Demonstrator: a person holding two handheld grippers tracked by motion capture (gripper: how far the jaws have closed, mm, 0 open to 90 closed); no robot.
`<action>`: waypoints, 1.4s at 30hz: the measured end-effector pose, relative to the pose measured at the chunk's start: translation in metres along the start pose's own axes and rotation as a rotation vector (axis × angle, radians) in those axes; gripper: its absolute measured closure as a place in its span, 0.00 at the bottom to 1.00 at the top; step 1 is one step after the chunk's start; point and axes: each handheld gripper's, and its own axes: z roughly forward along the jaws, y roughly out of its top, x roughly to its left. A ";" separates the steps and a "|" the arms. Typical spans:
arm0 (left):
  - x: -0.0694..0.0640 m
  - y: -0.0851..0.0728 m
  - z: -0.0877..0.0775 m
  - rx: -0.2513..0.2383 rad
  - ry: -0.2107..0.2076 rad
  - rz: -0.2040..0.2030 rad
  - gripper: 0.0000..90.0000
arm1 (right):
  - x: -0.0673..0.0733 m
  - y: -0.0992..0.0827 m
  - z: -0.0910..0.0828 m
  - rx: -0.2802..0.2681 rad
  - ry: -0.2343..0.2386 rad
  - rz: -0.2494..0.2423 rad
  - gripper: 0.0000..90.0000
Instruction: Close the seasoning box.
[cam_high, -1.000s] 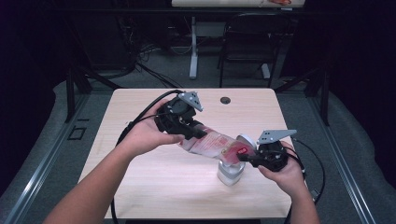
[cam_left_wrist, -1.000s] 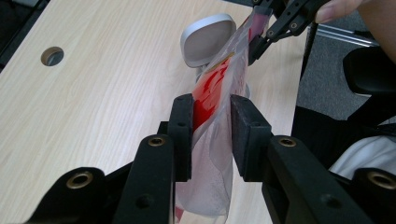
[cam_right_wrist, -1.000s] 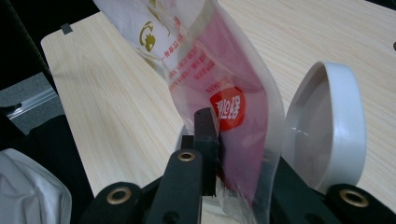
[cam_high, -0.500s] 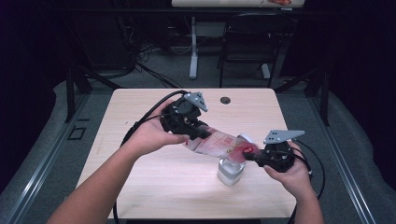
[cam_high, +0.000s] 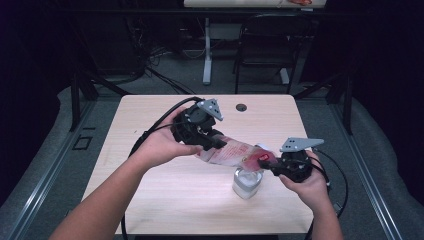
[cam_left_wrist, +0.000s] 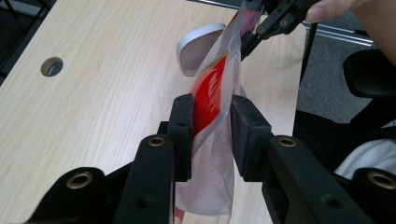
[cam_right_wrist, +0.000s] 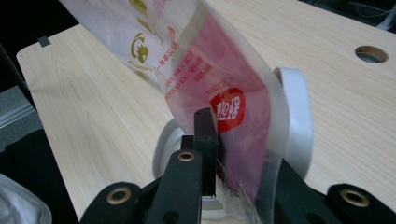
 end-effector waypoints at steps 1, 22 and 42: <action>0.000 0.000 0.000 0.001 -0.002 0.002 0.80 | 0.001 0.000 0.001 0.002 0.004 -0.001 0.96; 0.003 0.003 -0.001 0.000 -0.002 -0.015 0.80 | 0.001 -0.001 -0.002 0.028 0.075 -0.009 0.97; -0.001 0.005 -0.005 -0.008 0.009 -0.009 0.80 | 0.004 0.001 0.004 0.018 0.058 -0.008 0.97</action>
